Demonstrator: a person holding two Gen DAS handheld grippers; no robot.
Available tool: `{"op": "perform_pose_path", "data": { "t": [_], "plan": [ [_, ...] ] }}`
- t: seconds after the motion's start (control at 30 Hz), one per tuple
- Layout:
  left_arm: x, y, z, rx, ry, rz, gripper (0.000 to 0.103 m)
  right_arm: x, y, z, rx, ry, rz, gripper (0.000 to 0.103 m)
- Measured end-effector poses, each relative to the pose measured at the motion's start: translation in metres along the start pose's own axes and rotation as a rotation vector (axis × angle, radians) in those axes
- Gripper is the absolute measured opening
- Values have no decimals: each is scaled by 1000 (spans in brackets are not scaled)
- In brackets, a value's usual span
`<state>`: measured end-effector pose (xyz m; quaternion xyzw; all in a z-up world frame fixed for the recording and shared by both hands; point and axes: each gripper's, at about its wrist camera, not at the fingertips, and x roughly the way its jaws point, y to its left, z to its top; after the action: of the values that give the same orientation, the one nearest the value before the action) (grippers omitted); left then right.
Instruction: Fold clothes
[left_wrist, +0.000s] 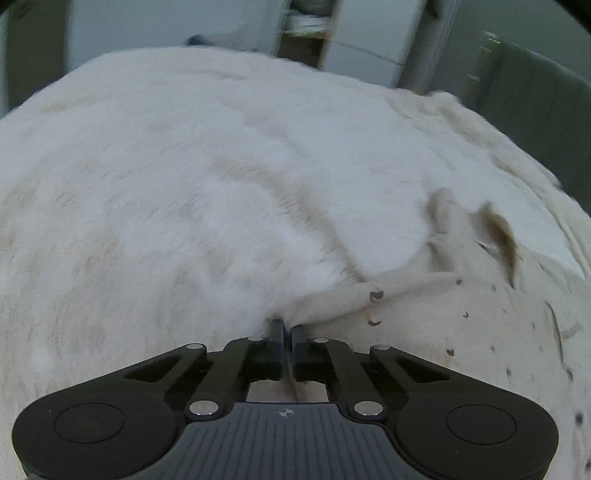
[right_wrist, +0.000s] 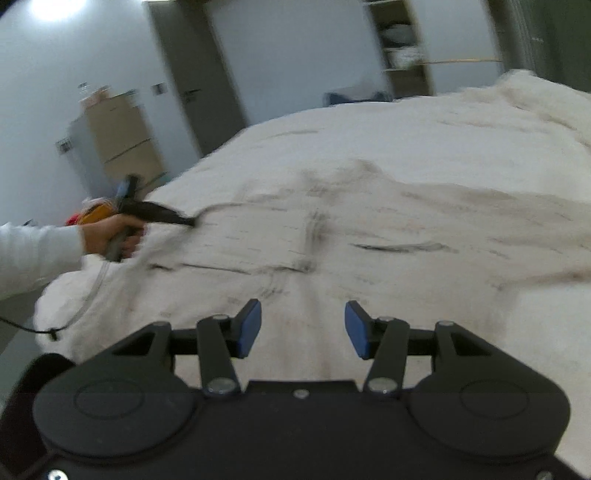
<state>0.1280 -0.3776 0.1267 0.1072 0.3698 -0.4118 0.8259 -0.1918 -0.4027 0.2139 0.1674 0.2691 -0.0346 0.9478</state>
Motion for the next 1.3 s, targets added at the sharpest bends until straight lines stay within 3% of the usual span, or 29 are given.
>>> {"op": "perform_pose_path", "data": {
  "t": [0.03,0.13,0.23,0.37,0.5,0.6,0.7,0.8,0.87,0.9,0.93,1.0,1.1,1.17,1.2,1.23,1.27,1.3],
  "plan": [
    [-5,1,5,50,-8,-26,2,10,12,6,-28,7,14,49],
    [-36,10,31,190,-77,-209,1,32,34,16,-82,19,29,49],
    [-56,23,48,215,-131,-324,2,49,38,17,-47,49,32,49],
    [-52,50,42,108,-166,-220,3,69,41,16,-25,94,-1,48],
    [-40,60,18,17,-161,-248,2,93,63,22,-35,115,-3,49],
    [-34,57,12,24,-152,-263,2,133,100,36,-35,111,14,53],
    [-27,60,18,26,-142,-288,2,209,150,41,29,217,79,52],
    [-20,66,25,30,-121,-296,3,263,173,35,154,265,98,52],
    [-23,77,21,-12,-90,-305,4,283,179,29,225,281,77,51],
    [-24,79,20,-30,-78,-304,12,289,181,28,247,264,65,51],
    [-26,91,15,-84,-44,-309,28,295,182,26,268,246,54,51],
    [-25,105,7,-168,-10,-359,47,310,185,26,310,208,27,52],
    [-21,122,-3,-275,37,-434,48,334,184,27,352,217,9,51],
    [3,135,-10,-478,112,-536,48,350,179,27,412,237,7,48],
    [14,138,-11,-567,120,-566,48,355,178,27,438,236,2,43],
    [24,142,-12,-645,126,-591,49,358,179,27,442,228,-15,27],
    [30,143,-11,-684,128,-598,49,359,180,27,433,226,-21,2],
    [38,145,-11,-737,136,-604,48,360,181,27,424,224,-27,3]
  ]
}}
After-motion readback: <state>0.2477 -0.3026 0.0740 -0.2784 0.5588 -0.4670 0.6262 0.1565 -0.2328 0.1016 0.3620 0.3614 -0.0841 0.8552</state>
